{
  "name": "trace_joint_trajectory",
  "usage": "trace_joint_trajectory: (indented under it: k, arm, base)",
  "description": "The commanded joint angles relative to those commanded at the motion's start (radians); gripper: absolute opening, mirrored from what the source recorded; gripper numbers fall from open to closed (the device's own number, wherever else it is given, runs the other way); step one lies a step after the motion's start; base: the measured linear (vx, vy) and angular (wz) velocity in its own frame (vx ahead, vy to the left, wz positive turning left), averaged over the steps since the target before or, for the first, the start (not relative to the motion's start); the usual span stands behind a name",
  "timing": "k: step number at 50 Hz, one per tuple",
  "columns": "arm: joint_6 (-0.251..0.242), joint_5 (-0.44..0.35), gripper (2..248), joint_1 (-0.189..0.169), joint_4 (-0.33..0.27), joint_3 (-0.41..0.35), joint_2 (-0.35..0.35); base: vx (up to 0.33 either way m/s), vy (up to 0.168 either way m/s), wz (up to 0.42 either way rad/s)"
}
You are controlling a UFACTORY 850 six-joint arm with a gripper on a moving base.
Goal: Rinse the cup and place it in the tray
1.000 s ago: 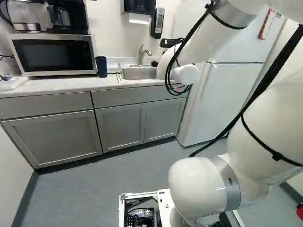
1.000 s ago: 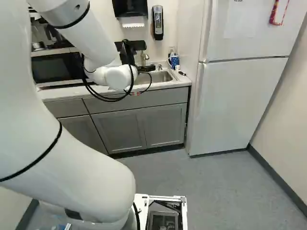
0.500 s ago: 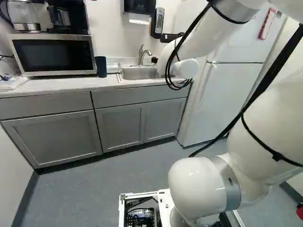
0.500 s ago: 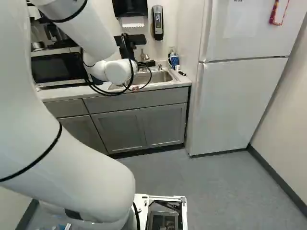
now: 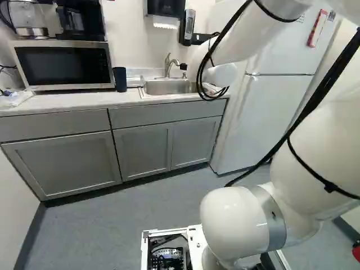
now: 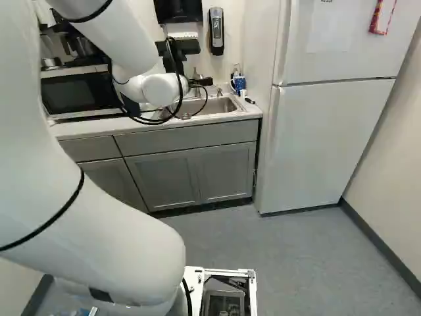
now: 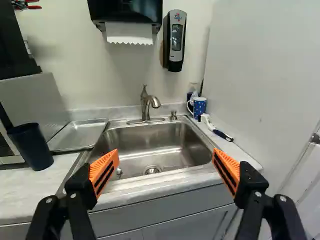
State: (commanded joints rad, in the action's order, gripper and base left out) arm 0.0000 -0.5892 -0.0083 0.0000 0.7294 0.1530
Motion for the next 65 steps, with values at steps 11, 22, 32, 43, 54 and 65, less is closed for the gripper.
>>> trace_joint_trajectory:
  k: [11, 22, 32, 43, 54, 65]
  arm:
    - [0.000, 0.020, 247, 0.000, 0.000, 0.020, 0.003]
    - [0.000, 0.020, 247, 0.000, 0.000, 0.040, 0.006]
    - [0.000, 0.029, 247, 0.000, 0.000, 0.060, 0.008]
    - [0.000, 0.047, 247, 0.000, 0.000, 0.082, 0.009]
    - [0.000, 0.068, 247, 0.000, 0.000, 0.104, 0.010]
    - [0.000, 0.091, 247, 0.000, 0.000, 0.127, 0.010]
  base:
    - [0.000, 0.000, 0.000]
    - [0.000, 0.000, 0.000]
    - [0.000, 0.000, 0.000]
    - [0.000, 0.000, 0.000]
    - [0.000, 0.000, 0.000]
    - [0.000, 0.000, 0.000]
